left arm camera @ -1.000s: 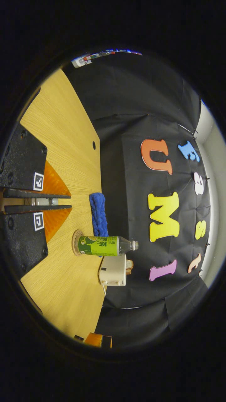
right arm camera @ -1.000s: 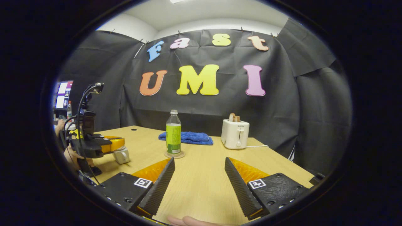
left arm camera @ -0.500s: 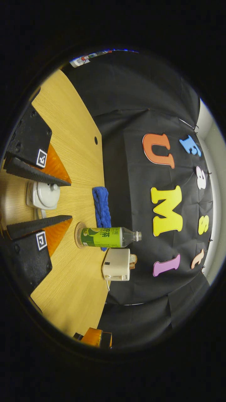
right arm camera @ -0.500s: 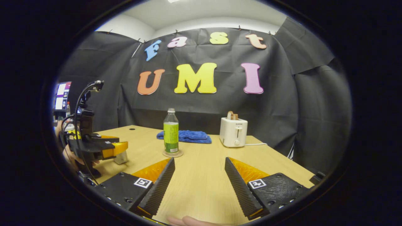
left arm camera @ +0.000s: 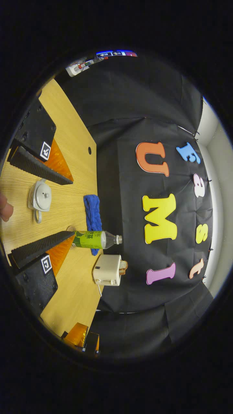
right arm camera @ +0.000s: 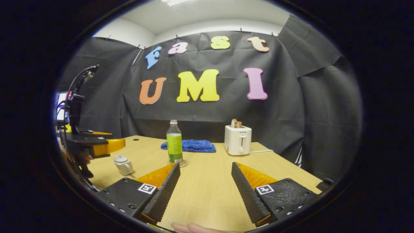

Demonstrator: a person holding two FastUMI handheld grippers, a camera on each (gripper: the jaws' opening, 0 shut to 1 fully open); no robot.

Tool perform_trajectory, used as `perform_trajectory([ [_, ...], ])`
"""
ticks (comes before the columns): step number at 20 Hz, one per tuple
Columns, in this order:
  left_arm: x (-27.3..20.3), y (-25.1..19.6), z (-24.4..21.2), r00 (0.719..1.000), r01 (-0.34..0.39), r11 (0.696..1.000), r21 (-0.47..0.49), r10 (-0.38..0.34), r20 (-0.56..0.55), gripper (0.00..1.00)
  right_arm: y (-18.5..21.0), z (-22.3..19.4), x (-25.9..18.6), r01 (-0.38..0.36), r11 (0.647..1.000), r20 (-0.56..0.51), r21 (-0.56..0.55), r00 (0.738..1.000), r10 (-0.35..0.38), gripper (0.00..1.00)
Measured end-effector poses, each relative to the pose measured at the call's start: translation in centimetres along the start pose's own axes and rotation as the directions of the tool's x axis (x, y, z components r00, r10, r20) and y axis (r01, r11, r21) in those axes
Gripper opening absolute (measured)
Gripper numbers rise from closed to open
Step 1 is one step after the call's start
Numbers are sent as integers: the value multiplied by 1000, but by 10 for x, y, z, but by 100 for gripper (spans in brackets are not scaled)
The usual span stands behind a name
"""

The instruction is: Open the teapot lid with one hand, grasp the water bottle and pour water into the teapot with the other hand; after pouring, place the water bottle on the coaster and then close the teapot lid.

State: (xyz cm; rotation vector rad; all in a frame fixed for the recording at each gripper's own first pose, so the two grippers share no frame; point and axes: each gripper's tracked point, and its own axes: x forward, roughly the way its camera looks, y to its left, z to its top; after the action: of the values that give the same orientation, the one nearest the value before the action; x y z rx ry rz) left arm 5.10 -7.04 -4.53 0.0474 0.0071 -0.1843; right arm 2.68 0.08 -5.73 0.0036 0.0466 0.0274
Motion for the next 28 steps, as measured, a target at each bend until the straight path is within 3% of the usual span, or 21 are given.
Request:
perform_trajectory([
  [4, -24, -8, 16, 1000, 26, 1000, -15, -26, -18, 90, -9, 19, -10, 22, 1000, 23, 0, 999, -22, 98],
  [11, -47, 8, 30, 999, -36, 999, 1, 36, -32, 90, -14, 20, -24, 62, 998, -55, -12, 996, -63, 98],
  [14, -52, 12, 31, 999, -44, 999, -13, 44, -32, 98, -12, 22, -28, 53, 999, -69, 12, 996, -52, 98],
  [19, -53, 11, 33, 999, -28, 999, -34, 27, -31, 97, -20, 19, -28, 58, 998, -102, 23, 993, -56, 98],
  [28, -53, 28, 32, 997, -77, 997, -8, 76, -28, 98, -28, 13, -25, 50, 998, -113, 27, 992, -47, 96],
])
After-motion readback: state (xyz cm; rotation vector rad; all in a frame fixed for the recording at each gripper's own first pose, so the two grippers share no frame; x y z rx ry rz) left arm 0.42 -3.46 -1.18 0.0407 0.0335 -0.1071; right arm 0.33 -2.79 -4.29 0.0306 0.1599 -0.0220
